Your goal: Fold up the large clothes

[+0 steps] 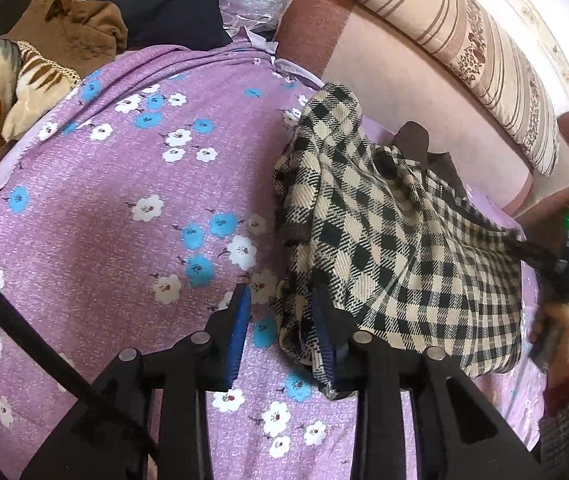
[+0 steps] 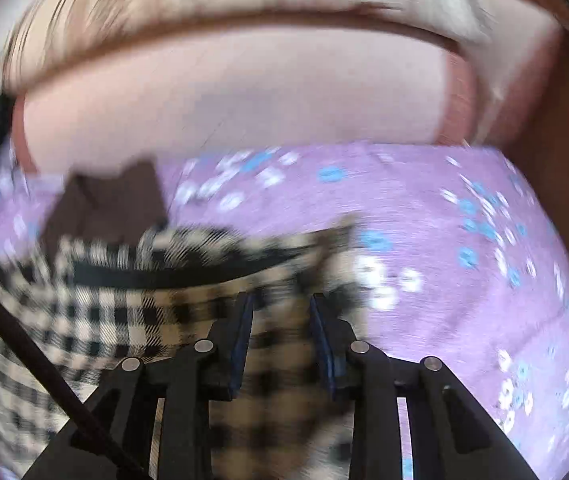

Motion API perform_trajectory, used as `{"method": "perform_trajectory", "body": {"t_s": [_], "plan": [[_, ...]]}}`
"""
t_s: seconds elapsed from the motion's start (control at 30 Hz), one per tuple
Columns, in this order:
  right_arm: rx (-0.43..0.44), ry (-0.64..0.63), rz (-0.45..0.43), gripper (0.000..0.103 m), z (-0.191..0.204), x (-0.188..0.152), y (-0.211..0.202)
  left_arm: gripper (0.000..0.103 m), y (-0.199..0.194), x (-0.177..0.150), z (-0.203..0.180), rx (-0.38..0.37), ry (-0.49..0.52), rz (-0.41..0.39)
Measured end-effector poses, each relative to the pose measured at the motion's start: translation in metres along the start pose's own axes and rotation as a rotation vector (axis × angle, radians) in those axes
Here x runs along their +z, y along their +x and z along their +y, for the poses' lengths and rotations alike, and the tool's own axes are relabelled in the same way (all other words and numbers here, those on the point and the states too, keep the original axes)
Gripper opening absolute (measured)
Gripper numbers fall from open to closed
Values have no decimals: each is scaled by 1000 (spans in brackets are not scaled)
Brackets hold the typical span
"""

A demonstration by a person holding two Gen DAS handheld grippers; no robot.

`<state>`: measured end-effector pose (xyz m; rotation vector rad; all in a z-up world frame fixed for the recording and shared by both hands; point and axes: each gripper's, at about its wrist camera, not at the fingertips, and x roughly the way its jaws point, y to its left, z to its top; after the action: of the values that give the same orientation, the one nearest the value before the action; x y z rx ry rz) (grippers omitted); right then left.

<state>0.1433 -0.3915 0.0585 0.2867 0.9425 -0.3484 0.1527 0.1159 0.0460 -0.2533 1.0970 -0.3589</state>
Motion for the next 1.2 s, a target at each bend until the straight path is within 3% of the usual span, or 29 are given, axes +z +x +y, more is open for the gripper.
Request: {"method": "perform_trajectory", "body": {"t_s": [0.07, 0.1, 0.13, 0.2, 0.37, 0.5, 0.67, 0.73, 0.8, 0.9, 0.93, 0.97, 1.0, 1.03, 1.1, 1.2], "plan": [[112, 80, -16, 51, -28, -2, -19, 40, 2, 1, 0, -15, -12, -13], [176, 122, -24, 65, -42, -7, -31, 45, 2, 1, 1, -23, -19, -19], [223, 140, -28, 68, -51, -13, -38, 48, 3, 1, 1, -31, -24, -23], [312, 159, -3, 68, -64, -31, -47, 60, 5, -1, 1, -78, -29, -23], [433, 199, 82, 69, -85, -100, -44, 64, 14, -14, -9, -149, 21, 2], [517, 212, 123, 69, -88, -135, -29, 74, 23, -20, -20, -164, 79, -15], [615, 242, 98, 75, -77, -127, -5, 75, 50, -15, -18, -160, 82, 2], [649, 251, 92, 79, -68, -117, 6, 79, 62, -9, -12, -202, 46, -6], [653, 231, 70, 82, -54, -107, 13, 89, 66, -7, -12, -239, 19, -29], [624, 207, 66, 82, -38, -99, 16, 91, 69, -9, -22, -218, 31, -33], [624, 206, 75, 73, -34, -98, 17, 88, 70, -9, -30, -198, 61, -14], [629, 218, 87, 64, -35, -98, 18, 62, 70, -9, -34, -164, 73, 2], [656, 248, 107, 43, -39, -98, 20, 32, 70, -8, -37, -143, 75, 37], [691, 287, 128, 34, -45, -99, 23, 23, 69, -6, -36, -178, 50, 68], [735, 353, 147, 28, -57, -103, 23, 19, 59, -5, -33, -203, 10, 73], [769, 361, 147, 24, -62, -110, 5, 18, 36, -10, -38, -196, 28, 62]]}}
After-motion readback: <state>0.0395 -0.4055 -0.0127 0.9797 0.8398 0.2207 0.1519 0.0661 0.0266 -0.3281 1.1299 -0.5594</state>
